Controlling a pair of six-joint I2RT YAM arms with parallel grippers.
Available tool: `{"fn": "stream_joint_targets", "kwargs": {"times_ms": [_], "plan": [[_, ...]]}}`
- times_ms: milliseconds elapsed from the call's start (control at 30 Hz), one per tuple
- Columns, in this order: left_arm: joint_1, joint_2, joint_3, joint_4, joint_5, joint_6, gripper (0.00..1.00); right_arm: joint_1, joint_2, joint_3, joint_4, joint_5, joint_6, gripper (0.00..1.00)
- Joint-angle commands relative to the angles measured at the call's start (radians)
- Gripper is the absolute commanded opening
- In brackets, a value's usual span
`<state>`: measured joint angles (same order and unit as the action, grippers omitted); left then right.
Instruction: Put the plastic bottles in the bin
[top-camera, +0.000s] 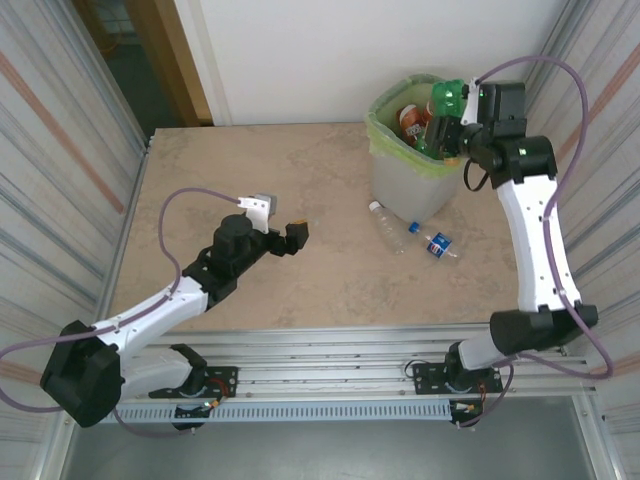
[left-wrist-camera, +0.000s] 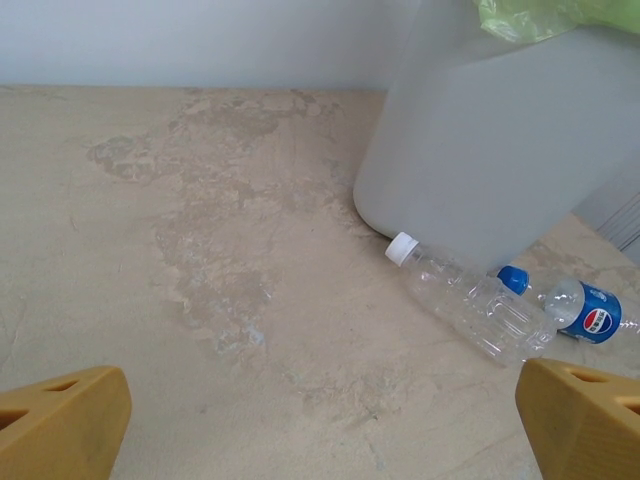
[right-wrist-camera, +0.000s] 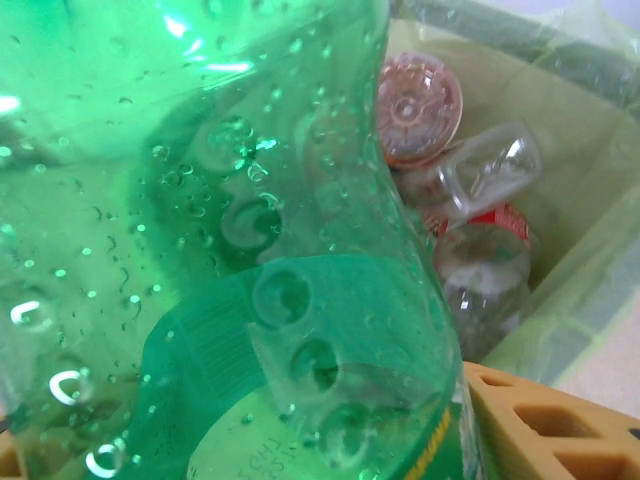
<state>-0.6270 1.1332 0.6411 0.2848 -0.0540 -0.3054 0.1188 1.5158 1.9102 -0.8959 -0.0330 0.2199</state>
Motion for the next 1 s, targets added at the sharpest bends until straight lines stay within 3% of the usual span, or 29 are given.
{"fn": "stream_joint_targets", "kwargs": {"times_ms": [0,267,500,967], "plan": [[0.012,-0.025,-0.003,-0.016,-0.013,-0.007,0.99,-0.016,0.067,0.070,0.042,-0.069,-0.084,0.40],[0.013,-0.027,-0.012,-0.019,-0.021,-0.011,0.99,-0.017,0.225,0.196,0.048,-0.122,-0.117,0.42],[0.012,-0.039,-0.021,-0.019,-0.036,-0.011,0.99,0.036,0.331,0.289,-0.001,-0.079,-0.167,0.45],[0.013,-0.044,-0.030,-0.016,-0.041,-0.013,0.99,0.080,0.377,0.337,-0.077,-0.002,-0.209,0.68]]}}
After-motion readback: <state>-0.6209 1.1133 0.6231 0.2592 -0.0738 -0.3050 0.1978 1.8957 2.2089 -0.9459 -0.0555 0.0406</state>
